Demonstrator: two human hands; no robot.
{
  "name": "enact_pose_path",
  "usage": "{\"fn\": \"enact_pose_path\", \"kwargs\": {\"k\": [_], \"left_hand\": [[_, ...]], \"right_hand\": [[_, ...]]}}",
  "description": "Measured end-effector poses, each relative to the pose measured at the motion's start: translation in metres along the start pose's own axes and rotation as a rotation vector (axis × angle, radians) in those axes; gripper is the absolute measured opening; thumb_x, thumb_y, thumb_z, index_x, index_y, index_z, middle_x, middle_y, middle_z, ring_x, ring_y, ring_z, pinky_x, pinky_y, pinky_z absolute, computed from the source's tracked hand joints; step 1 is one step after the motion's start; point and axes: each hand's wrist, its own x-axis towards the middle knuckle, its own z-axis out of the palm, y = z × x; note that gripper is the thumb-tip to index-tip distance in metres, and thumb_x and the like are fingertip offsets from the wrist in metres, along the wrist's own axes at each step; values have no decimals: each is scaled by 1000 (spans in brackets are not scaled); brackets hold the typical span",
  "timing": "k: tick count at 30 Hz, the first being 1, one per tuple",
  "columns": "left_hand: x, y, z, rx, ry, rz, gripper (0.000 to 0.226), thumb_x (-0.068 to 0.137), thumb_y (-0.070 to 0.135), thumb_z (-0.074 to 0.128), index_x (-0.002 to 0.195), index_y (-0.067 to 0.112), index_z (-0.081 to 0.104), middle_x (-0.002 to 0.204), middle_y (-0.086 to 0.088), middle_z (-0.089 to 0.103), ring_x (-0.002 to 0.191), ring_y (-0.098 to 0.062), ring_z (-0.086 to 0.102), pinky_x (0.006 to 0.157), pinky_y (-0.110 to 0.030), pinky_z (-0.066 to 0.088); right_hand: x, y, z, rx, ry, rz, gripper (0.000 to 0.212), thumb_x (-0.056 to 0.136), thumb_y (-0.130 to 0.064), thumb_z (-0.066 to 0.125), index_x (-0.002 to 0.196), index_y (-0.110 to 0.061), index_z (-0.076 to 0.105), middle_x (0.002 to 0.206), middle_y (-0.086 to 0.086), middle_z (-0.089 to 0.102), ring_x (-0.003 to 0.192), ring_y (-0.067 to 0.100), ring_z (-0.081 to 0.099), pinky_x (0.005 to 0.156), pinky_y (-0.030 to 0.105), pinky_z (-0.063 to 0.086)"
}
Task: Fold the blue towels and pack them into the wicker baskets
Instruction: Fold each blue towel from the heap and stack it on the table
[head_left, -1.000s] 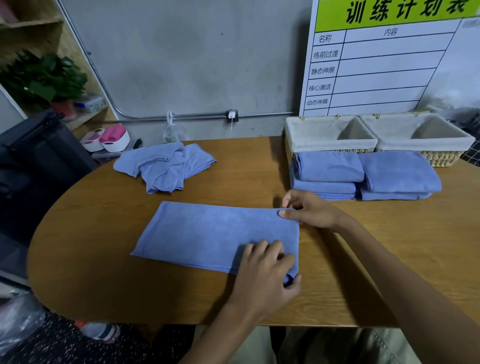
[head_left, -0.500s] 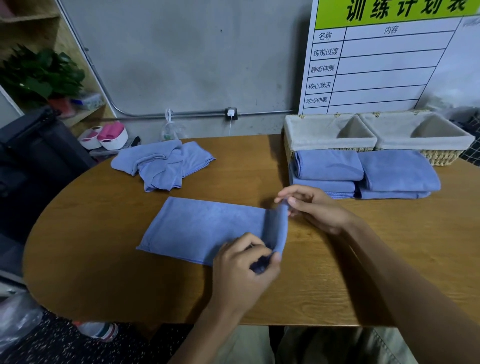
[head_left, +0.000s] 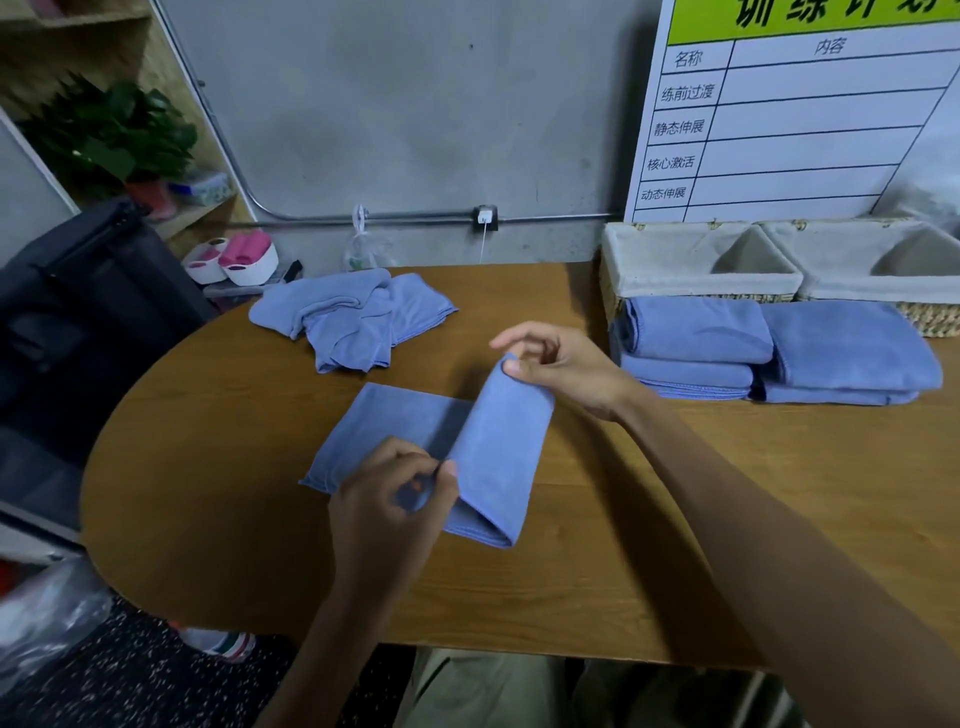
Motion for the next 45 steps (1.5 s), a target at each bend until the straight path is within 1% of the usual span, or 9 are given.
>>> {"fn": "enact_pose_path", "kwargs": {"k": [7, 11, 15, 18, 21, 31, 37, 41, 45], "left_hand": [[-9, -51, -6, 295, -187, -97, 33, 74, 27, 65, 56, 24, 38, 60, 4, 41, 52, -11, 44, 48, -35, 39], [-12, -56, -2, 324, -221, -60, 36, 76, 14, 71, 69, 22, 36, 70, 6, 36, 62, -16, 40, 59, -33, 38], [-13, -29, 8, 277, -212, 86, 9, 87, 22, 61, 95, 24, 60, 99, 10, 54, 91, -10, 51, 84, -32, 40], [-21, -7, 26, 243, -431, 210, 34, 100, 40, 44, 128, 33, 60, 135, 13, 52, 127, -6, 44, 101, -31, 30], [-31, -11, 36, 317, -539, 303, 39, 101, 56, 40, 130, 39, 60, 149, 14, 44, 140, -9, 35, 108, -37, 28], [-27, -38, 23, 257, -428, 243, 48, 82, 64, 65, 119, 33, 63, 125, 15, 56, 118, -8, 56, 97, -35, 44], [-20, -60, 5, 149, -466, 270, 43, 85, 57, 68, 117, 30, 65, 133, 20, 55, 133, 8, 39, 113, -34, 33], [-15, -71, 0, 159, -526, 336, 41, 90, 56, 63, 121, 31, 66, 139, 19, 55, 142, 0, 37, 120, -42, 22], [-7, -75, 0, 154, -492, 397, 34, 92, 52, 61, 115, 29, 70, 134, 18, 61, 139, -1, 43, 117, -46, 27]], "right_hand": [[29, 37, 38, -410, -15, 65, 23, 89, -24, 75, 110, -15, 70, 79, 0, 61, 73, 8, 55, 71, 25, 42], [25, 48, 43, -525, 131, 55, 20, 90, -35, 73, 106, -24, 71, 80, -6, 67, 77, 8, 64, 74, 31, 49], [24, 44, 47, -656, 138, 35, 21, 92, -38, 69, 106, -22, 71, 88, -5, 69, 83, 7, 63, 72, 25, 45], [21, 44, 47, -689, 144, 35, 20, 92, -36, 69, 105, -21, 71, 86, -6, 68, 81, 7, 61, 68, 21, 41], [16, 48, 42, -714, 180, 49, 20, 91, -40, 69, 104, -25, 71, 85, -9, 68, 80, 5, 62, 68, 26, 44], [-35, 46, 28, -558, 269, 98, 23, 83, -39, 79, 101, -29, 71, 70, -11, 65, 63, 2, 58, 61, 33, 44], [-64, 39, 32, -477, 241, 111, 25, 84, -32, 80, 106, -31, 69, 67, -9, 64, 63, 5, 58, 65, 37, 47], [-75, 35, 36, -461, 235, 52, 28, 86, -28, 78, 111, -33, 67, 79, -9, 63, 75, 5, 60, 75, 42, 49], [-80, 35, 36, -490, 175, -68, 35, 89, -37, 73, 123, -32, 65, 120, -10, 55, 117, 11, 56, 100, 29, 44]]}}
